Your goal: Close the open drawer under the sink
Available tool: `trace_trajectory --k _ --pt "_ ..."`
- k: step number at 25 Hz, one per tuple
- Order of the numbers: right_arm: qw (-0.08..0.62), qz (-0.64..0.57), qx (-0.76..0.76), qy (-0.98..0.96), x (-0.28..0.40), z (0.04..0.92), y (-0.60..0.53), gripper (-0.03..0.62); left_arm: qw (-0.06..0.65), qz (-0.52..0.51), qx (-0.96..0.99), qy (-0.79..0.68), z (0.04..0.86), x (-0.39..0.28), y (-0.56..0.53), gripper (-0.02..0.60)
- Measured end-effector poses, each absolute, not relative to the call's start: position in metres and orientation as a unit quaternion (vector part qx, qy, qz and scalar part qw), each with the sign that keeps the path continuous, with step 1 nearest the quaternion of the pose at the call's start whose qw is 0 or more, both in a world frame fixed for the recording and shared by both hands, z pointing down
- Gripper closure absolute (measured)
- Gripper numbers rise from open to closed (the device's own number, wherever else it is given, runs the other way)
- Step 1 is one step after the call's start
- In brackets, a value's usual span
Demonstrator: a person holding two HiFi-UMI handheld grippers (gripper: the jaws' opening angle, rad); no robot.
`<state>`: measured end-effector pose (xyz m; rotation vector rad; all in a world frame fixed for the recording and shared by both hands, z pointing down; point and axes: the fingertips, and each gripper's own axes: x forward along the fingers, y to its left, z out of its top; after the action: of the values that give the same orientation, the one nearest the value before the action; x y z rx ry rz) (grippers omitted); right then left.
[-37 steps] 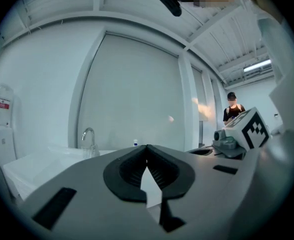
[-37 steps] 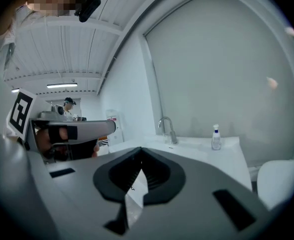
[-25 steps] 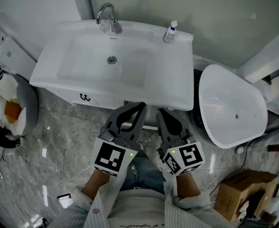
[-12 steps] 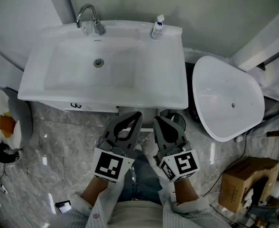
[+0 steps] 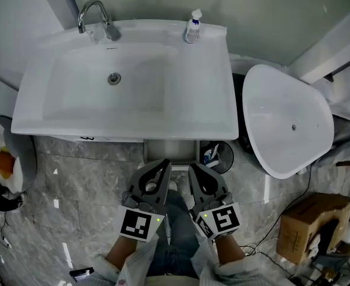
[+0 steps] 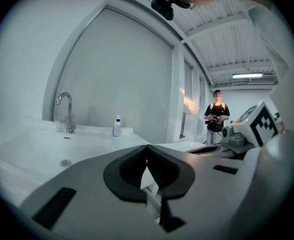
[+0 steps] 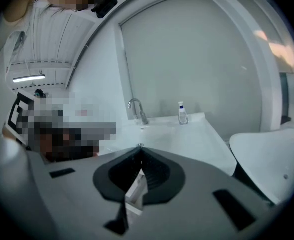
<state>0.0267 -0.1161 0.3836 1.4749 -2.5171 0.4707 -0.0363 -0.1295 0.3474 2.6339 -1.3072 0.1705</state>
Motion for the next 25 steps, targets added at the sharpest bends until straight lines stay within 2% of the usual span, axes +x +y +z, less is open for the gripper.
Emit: trace_trajectory --k 7,25 --pt "0.097 0.175 0.502 -0.842 0.029 0.43 -0.105 0.583 0.107 0.07 0.887 -0.443 0.396 -0.036 -0.122 0.566" --pt "0.125 0.195 0.497 -0.837 0.03 0.563 -0.081 0.583 0.183 0.118 0.865 -0.452 0.546 -0.041 -0.081 0.565"
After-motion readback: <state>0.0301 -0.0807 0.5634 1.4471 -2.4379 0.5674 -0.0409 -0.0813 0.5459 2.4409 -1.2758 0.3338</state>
